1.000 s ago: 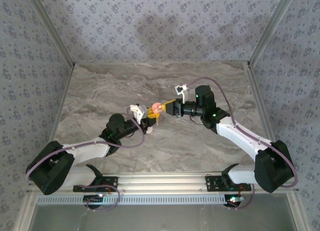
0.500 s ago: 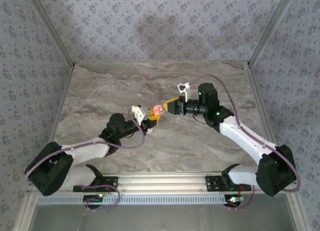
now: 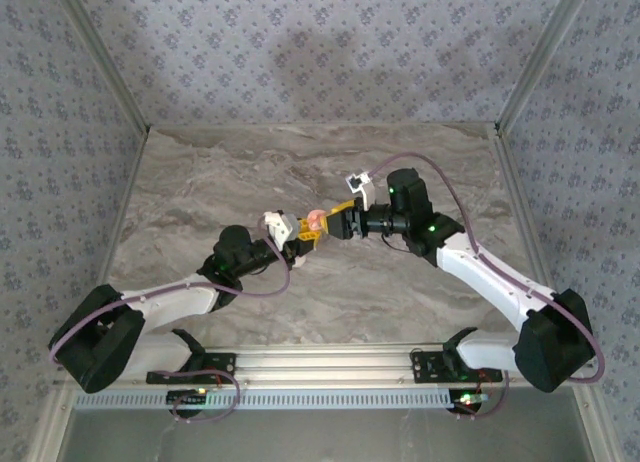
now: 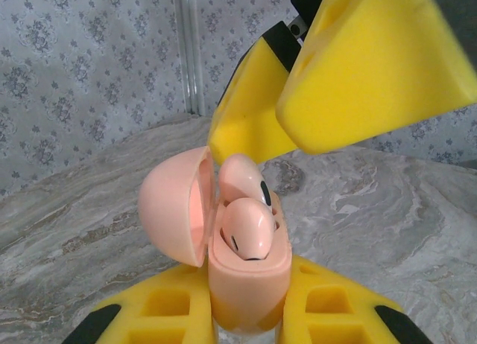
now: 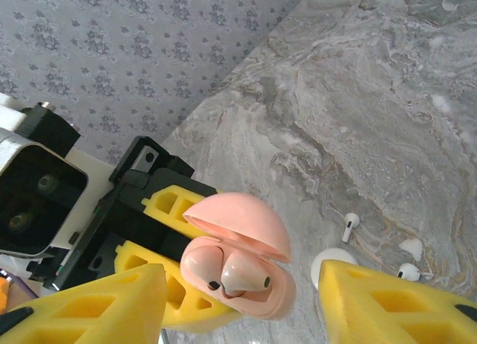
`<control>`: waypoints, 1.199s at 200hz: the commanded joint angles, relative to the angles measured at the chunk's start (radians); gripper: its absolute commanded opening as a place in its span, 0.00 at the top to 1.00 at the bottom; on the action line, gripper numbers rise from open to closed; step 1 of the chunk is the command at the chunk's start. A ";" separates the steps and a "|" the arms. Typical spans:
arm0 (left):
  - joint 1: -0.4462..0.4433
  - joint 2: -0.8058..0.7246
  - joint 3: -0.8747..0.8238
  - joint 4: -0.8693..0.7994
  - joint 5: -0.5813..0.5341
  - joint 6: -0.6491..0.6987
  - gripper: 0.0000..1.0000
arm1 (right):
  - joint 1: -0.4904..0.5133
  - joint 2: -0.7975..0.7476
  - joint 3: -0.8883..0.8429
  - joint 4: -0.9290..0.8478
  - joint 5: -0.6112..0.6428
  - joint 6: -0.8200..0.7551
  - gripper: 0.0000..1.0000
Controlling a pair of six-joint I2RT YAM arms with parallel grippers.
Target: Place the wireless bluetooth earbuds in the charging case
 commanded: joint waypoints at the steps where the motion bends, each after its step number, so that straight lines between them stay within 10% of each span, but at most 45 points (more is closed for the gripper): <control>1: 0.000 -0.028 0.029 0.004 0.016 0.012 0.82 | 0.007 0.018 0.040 -0.018 0.021 -0.022 0.42; 240: -0.008 -0.070 0.013 -0.065 0.011 0.099 0.83 | -0.014 -0.016 0.054 -0.081 0.039 0.041 0.47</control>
